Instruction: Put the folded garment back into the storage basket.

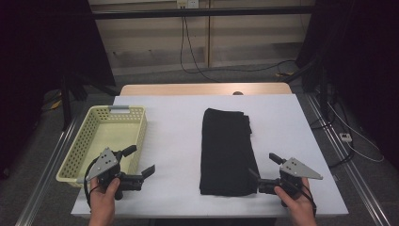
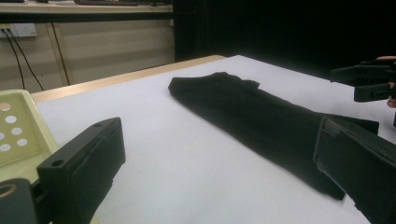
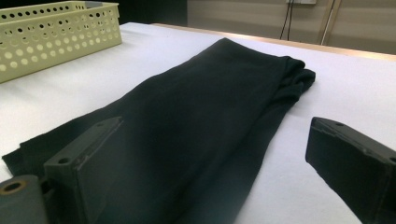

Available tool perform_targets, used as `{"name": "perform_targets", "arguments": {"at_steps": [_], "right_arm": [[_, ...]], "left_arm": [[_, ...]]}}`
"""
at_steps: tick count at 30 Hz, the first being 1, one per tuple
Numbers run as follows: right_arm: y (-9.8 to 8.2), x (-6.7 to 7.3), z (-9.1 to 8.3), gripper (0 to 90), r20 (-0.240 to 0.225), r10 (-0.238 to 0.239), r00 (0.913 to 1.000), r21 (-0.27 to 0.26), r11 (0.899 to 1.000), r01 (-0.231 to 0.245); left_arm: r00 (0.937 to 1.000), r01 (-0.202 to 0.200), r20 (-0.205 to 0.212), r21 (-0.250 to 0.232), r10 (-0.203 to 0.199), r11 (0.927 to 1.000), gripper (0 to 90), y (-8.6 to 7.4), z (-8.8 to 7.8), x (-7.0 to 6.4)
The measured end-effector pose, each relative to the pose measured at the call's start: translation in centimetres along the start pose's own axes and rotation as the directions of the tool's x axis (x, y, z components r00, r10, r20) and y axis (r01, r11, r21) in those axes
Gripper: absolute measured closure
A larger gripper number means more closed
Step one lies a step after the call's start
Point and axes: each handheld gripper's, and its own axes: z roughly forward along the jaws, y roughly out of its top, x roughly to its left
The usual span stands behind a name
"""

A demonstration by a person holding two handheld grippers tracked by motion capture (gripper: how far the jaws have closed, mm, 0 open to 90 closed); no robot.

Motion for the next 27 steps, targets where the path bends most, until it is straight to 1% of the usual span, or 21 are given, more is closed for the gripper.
{"name": "perform_targets", "arguments": {"at_steps": [6,9,10,12,13,14,15,16,17,18,19,20,21,22,23,24,25,26,27], "right_arm": [[0.0,0.2,0.3,5.1,-0.016,-0.010,0.9998,0.015,1.000,0.010],[0.2,0.5,0.5,6.1,-0.020,-0.028,0.9994,0.025,0.999,0.029],[0.3,0.7,0.6,8.3,-0.030,-0.025,0.9992,0.034,0.999,0.026],[0.5,0.9,0.9,9.3,-0.076,-0.023,0.9968,0.042,0.999,0.027],[0.5,1.1,1.0,10.1,-0.110,-0.017,0.9937,0.049,0.999,0.022],[0.5,1.1,1.0,10.1,-0.110,-0.017,0.9937,0.049,0.999,0.022],[0.8,1.5,1.5,17.3,-0.193,-0.021,0.9809,0.073,0.997,0.036],[0.9,1.9,1.7,18.9,-0.218,-0.033,0.9754,0.085,0.995,0.053],[0.9,1.9,1.7,18.9,-0.218,-0.033,0.9754,0.085,0.995,0.053],[1.0,2.2,2.0,20.6,-0.244,-0.038,0.9690,0.101,0.993,0.064],[1.2,3.0,2.7,27.0,-0.294,-0.042,0.9549,0.125,0.989,0.082],[1.2,3.0,2.7,27.0,-0.294,-0.042,0.9549,0.125,0.989,0.082],[1.4,3.8,3.3,32.7,-0.343,-0.066,0.9369,0.144,0.982,0.122],[1.4,4.1,3.7,35.4,-0.365,-0.075,0.9281,0.153,0.978,0.140],[1.4,4.5,4.0,40.9,-0.394,-0.082,0.9153,0.165,0.973,0.158],[1.4,4.5,4.0,40.9,-0.394,-0.082,0.9153,0.165,0.973,0.158],[1.3,4.7,4.3,42.1,-0.421,-0.084,0.9034,0.182,0.968,0.175],[1.0,5.2,4.7,45.2,-0.436,-0.094,0.8952,0.204,0.958,0.200],[0.9,5.3,4.9,45.4,-0.455,-0.093,0.8856,0.217,0.953,0.212]], "left_arm": [[1.0000,0.003,0.002,0.021,-0.003,0.9998,2.3,0.0,0.1,-0.1],[1.0000,0.007,0.006,0.021,-0.008,0.9998,2.3,0.0,0.2,-0.1],[1.0000,0.003,0.006,0.021,-0.003,0.9998,2.3,0.1,0.1,-0.1],[1.0000,0.006,0.004,0.021,-0.006,0.9998,2.3,0.1,0.1,-0.2],[1.0000,0.006,0.004,0.021,-0.006,0.9998,2.3,0.1,0.1,-0.2],[1.0000,0.005,0.003,0.024,-0.005,0.9997,2.3,0.1,0.1,-0.2],[1.0000,0.005,0.001,0.026,-0.005,0.9997,2.3,0.1,0.0,-0.2],[1.0000,0.010,-0.003,0.025,-0.010,0.9996,2.3,0.1,0.0,-0.2],[0.9999,0.009,-0.004,0.026,-0.009,0.9996,2.3,0.1,-0.1,-0.1],[0.9999,0.013,-0.007,0.028,-0.013,0.9995,2.3,0.1,-0.1,-0.1],[0.9998,0.016,-0.010,0.028,-0.015,0.9995,2.3,0.1,-0.2,-0.2],[0.9998,0.015,-0.011,0.028,-0.015,0.9995,2.3,0.1,-0.3,-0.2],[0.9999,0.006,-0.010,0.029,-0.005,0.9996,2.3,0.2,-0.3,-0.1],[0.9999,0.009,-0.012,0.030,-0.008,0.9995,2.3,0.2,-0.4,-0.2],[0.9998,0.011,-0.015,0.032,-0.011,0.9994,2.3,0.2,-0.5,-0.3],[0.9998,0.007,-0.017,0.036,-0.007,0.9993,2.3,0.2,-0.6,-0.3],[0.9998,0.012,-0.018,0.036,-0.011,0.9993,2.3,0.2,-0.6,-0.3],[0.9997,0.012,-0.020,0.039,-0.011,0.9992,2.3,0.1,-0.7,-0.4],[0.9997,0.012,-0.020,0.039,-0.011,0.9992,2.3,0.1,-0.7,-0.4]]}}
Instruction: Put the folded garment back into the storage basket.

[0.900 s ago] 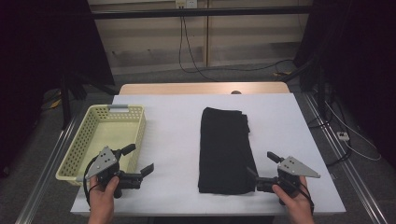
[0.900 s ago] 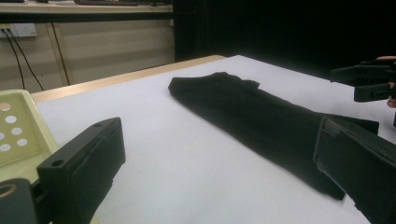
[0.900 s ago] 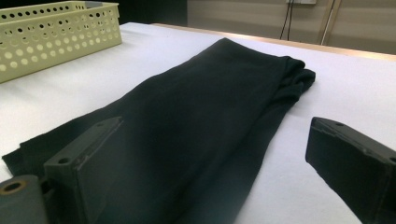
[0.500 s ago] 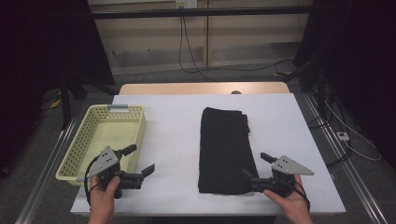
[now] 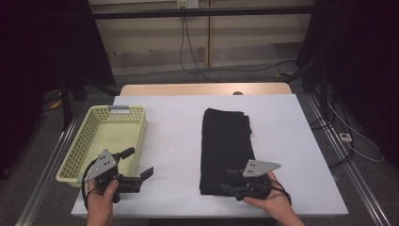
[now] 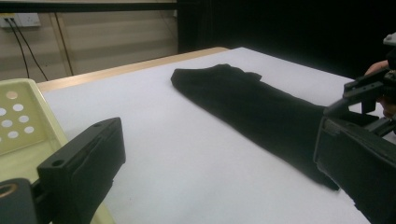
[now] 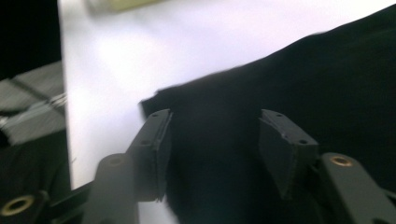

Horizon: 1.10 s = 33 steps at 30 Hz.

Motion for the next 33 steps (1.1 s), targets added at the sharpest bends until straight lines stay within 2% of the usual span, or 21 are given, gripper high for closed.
{"name": "perform_targets", "arguments": {"at_steps": [3,5,6,8,9,11,15,18,19,21,22,29,31,33], "right_arm": [[-0.2,0.4,0.4,45.3,-0.034,-0.033,0.9989,0.058,0.998,0.035],[-0.4,0.8,0.7,42.3,-0.022,-0.080,0.9966,0.091,0.992,0.082],[-0.4,0.8,0.7,42.3,-0.022,-0.080,0.9966,0.091,0.992,0.082],[-0.6,1.2,1.0,41.7,-0.021,-0.125,0.9919,0.121,0.985,0.127],[-0.6,1.6,1.1,46.9,0.007,-0.156,0.9878,0.140,0.978,0.153],[-0.6,1.7,1.2,48.9,0.021,-0.174,0.9845,0.146,0.975,0.169],[-0.6,1.2,1.2,59.6,0.032,-0.139,0.9898,0.138,0.981,0.134],[-0.4,1.2,1.2,63.7,0.038,-0.149,0.9881,0.154,0.978,0.141],[-0.2,1.2,1.2,68.5,0.047,-0.157,0.9864,0.166,0.975,0.148],[-0.2,1.2,1.2,71.1,0.053,-0.157,0.9862,0.167,0.975,0.146],[-0.2,1.0,1.2,75.7,0.057,-0.154,0.9864,0.166,0.976,0.143],[-0.1,0.7,1.0,80.2,0.052,-0.137,0.9892,0.158,0.979,0.127],[-0.1,0.4,0.8,80.4,0.042,-0.100,0.9941,0.142,0.985,0.094],[-0.2,0.3,0.7,80.6,0.034,-0.089,0.9954,0.137,0.987,0.084]], "left_arm": [[1.0000,0.004,-0.003,0.005,-0.004,1.0000,2.3,0.0,0.0,-0.1],[1.0000,0.002,0.000,0.010,-0.002,0.9999,2.3,0.1,0.1,-0.2],[1.0000,0.002,0.000,0.010,-0.002,0.9999,2.3,0.1,0.1,-0.2],[1.0000,0.003,0.003,0.010,-0.003,0.9999,2.3,0.1,0.3,-0.3],[1.0000,-0.002,0.006,0.017,0.002,0.9999,2.3,0.1,0.4,-0.4],[0.9999,-0.010,0.010,0.022,0.010,0.9997,2.4,0.2,0.6,-0.5],[0.9996,-0.021,0.022,0.029,0.020,0.9994,2.3,0.4,0.9,-1.0],[0.9992,-0.035,0.022,0.039,0.034,0.9986,2.3,0.7,1.2,-1.3],[0.9988,-0.044,0.023,0.041,0.043,0.9982,2.3,0.8,1.2,-1.4],[0.9988,-0.043,0.026,0.044,0.042,0.9981,2.3,0.9,1.3,-1.6],[0.9987,-0.042,0.030,0.043,0.040,0.9982,2.3,0.9,1.3,-1.7],[0.9986,-0.042,0.034,0.078,0.040,0.9960,2.5,1.2,1.9,-2.0],[0.9989,-0.032,0.036,0.073,0.030,0.9968,2.5,1.3,2.1,-2.1],[0.9989,-0.028,0.039,0.074,0.025,0.9969,2.5,1.4,2.3,-2.1]]}}
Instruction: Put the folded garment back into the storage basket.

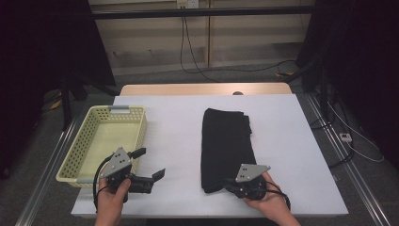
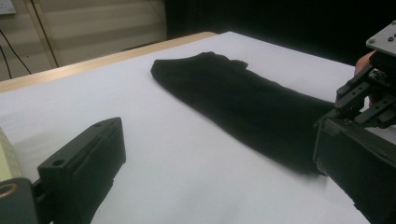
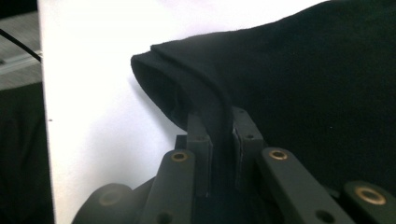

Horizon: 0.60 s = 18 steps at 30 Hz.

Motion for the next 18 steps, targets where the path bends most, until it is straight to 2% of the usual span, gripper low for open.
{"name": "perform_targets", "arguments": {"at_steps": [4,8,11,12,16,18], "right_arm": [[-0.2,-0.4,-0.9,80.8,-0.022,0.037,0.9991,-0.049,0.998,-0.038],[-0.2,-0.6,-1.4,80.8,-0.027,0.055,0.9981,-0.065,0.996,-0.057],[0.0,-0.6,-1.3,80.9,-0.043,0.054,0.9976,-0.065,0.996,-0.057],[0.1,-0.7,-1.2,80.9,-0.045,0.054,0.9975,-0.066,0.996,-0.057],[0.1,-0.8,-1.2,80.9,-0.055,0.057,0.9969,-0.076,0.995,-0.061],[0.0,-1.0,-1.3,80.9,-0.067,0.075,0.9950,-0.080,0.994,-0.080]], "left_arm": [[1.0000,0.003,0.008,0.007,-0.003,1.0000,2.5,0.4,0.8,-0.1],[0.9998,-0.017,0.013,0.033,0.016,0.9993,2.8,1.1,2.1,-0.2],[0.9994,-0.022,0.026,0.041,0.020,0.9989,2.9,1.6,2.7,-0.4],[0.9993,-0.030,0.023,0.057,0.029,0.9979,2.9,1.9,3.1,-0.4],[0.9996,-0.006,0.028,0.062,0.004,0.9981,2.9,2.1,3.8,-0.1],[0.9997,0.001,0.024,0.069,-0.003,0.9976,3.0,2.3,4.4,0.1]]}}
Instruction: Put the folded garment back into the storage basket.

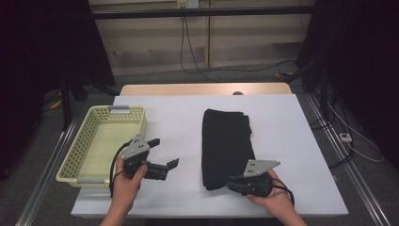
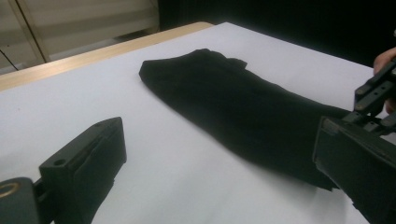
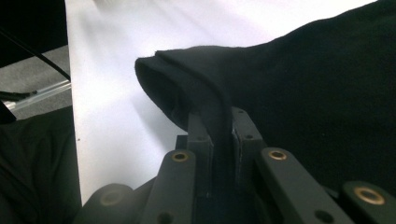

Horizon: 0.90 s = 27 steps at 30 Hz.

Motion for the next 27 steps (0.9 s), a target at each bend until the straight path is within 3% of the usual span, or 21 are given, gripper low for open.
{"name": "perform_targets", "arguments": {"at_steps": [13,17,24,27], "right_arm": [[0.1,-0.3,-0.7,81.0,-0.029,0.018,0.9994,-0.026,0.999,-0.018],[0.0,-0.4,-0.9,80.9,-0.037,0.021,0.9991,-0.035,0.999,-0.022],[0.2,-0.1,-1.0,80.9,-0.049,0.007,0.9988,-0.040,0.999,-0.008],[0.1,-0.1,-0.9,80.9,-0.060,0.005,0.9982,-0.034,0.999,-0.007]], "left_arm": [[1.0000,-0.001,0.009,0.063,0.001,0.9980,3.5,0.9,4.4,0.5],[0.9985,0.052,0.012,0.064,-0.053,0.9966,3.1,1.5,6.2,0.4],[0.9978,0.066,-0.004,0.075,-0.066,0.9950,3.9,2.2,9.2,0.6],[0.9983,0.058,-0.010,0.084,-0.058,0.9948,5.1,2.2,9.8,1.0]]}}
